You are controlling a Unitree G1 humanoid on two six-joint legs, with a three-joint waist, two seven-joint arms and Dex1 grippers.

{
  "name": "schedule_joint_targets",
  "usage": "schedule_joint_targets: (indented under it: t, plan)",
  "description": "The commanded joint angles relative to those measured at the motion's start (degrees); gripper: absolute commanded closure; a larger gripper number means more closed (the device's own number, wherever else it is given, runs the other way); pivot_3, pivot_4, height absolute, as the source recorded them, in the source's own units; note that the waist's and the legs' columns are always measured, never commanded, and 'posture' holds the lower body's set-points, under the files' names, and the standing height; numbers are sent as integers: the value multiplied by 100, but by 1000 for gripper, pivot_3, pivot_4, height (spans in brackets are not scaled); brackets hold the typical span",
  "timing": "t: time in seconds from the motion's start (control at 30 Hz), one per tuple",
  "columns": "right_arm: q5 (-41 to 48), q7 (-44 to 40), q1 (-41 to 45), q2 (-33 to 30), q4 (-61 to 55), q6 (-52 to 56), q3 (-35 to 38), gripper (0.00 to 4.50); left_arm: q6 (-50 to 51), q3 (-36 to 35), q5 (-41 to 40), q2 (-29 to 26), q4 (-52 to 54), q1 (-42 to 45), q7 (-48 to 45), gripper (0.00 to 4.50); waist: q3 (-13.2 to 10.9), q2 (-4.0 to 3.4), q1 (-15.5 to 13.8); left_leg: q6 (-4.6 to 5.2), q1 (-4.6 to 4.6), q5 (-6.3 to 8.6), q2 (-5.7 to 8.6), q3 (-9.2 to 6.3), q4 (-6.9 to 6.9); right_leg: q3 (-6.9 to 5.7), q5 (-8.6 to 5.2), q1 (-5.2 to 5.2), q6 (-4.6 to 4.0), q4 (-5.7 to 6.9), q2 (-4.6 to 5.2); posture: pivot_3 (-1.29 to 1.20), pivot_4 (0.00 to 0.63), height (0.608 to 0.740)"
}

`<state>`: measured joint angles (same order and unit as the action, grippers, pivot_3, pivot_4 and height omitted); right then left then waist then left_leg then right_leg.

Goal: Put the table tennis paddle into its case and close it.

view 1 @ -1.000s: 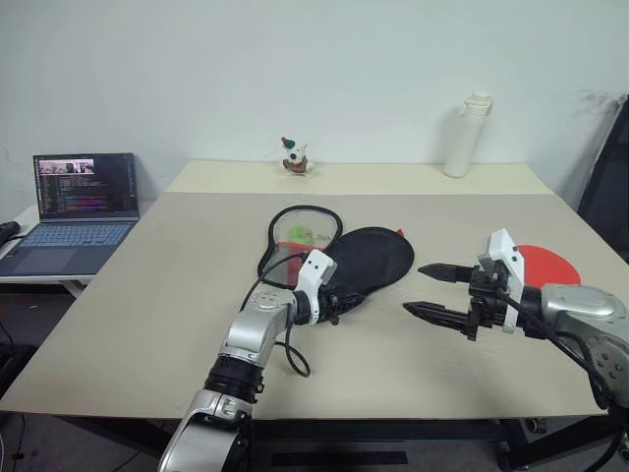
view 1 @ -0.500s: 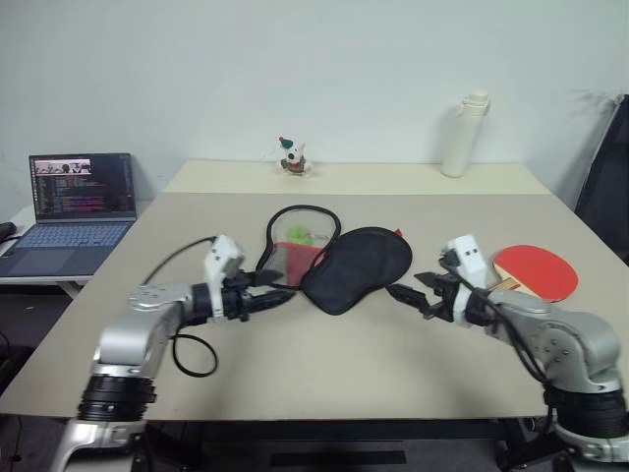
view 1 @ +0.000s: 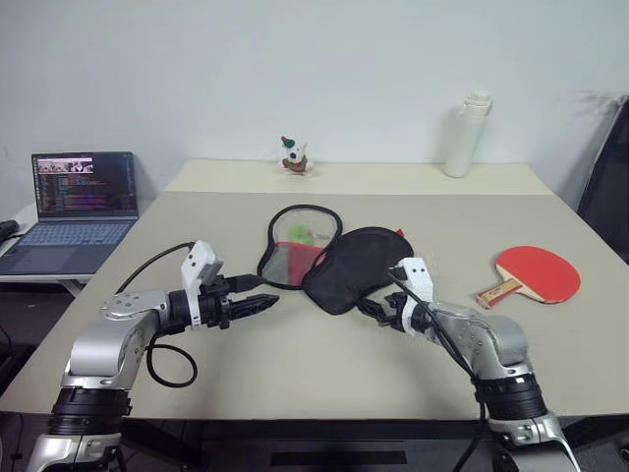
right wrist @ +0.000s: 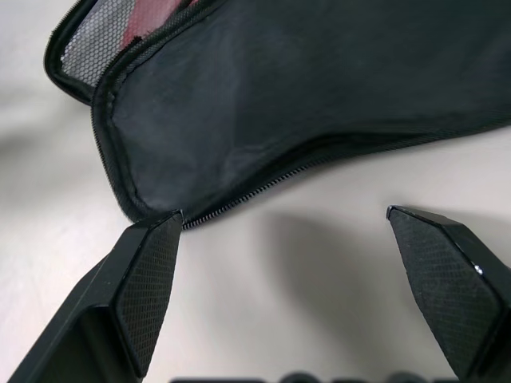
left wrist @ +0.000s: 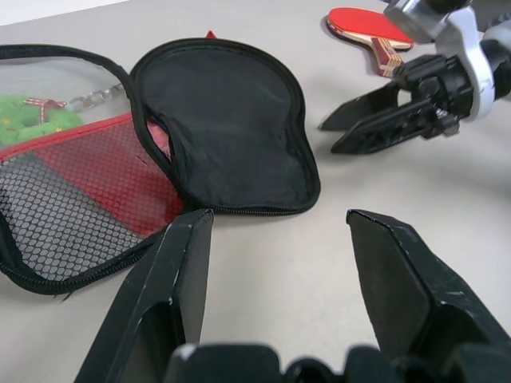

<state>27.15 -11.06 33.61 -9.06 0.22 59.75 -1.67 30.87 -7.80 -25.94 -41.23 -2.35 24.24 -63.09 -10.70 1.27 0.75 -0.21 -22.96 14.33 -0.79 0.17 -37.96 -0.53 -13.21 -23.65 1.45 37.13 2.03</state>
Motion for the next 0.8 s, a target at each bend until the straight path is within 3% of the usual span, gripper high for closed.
schedule_joint_targets:
  t: [0.03,0.3,0.4,0.7,0.77,0.8]
  plan:
    - [-222,-106,254,182,230,-358,-193,0,-56,-147,-116,-101,154,126,33,1613,0,0,22,0,0,0,0,0,0,0,0,0,0,0,0,0,150,740]
    - [-619,-214,575,687,975,-900,-357,0,-8,-101,-152,-104,240,130,105,1613,0,0,94,0,4,0,-2,-1,0,1,1,0,0,6,0,0,150,740]
    - [-612,-162,598,758,1071,-855,-196,542,11,-75,-168,-109,297,99,129,1583,0,0,105,0,5,0,-2,0,0,2,1,0,-1,8,0,0,150,740]
    - [-201,60,675,696,1181,-93,892,3866,13,43,-157,-28,498,81,157,1583,0,0,99,0,3,0,0,-1,5,1,1,-1,-2,5,3,0,150,740]
    - [-159,80,683,602,1215,66,1051,4485,40,106,-204,61,591,145,195,1583,0,0,97,0,2,0,1,0,5,2,1,-1,-2,5,4,0,150,740]
    - [-137,76,689,565,1237,121,1114,4485,45,137,-221,106,628,164,217,1583,0,0,92,0,2,0,2,0,4,2,1,-1,-2,5,6,0,150,740]
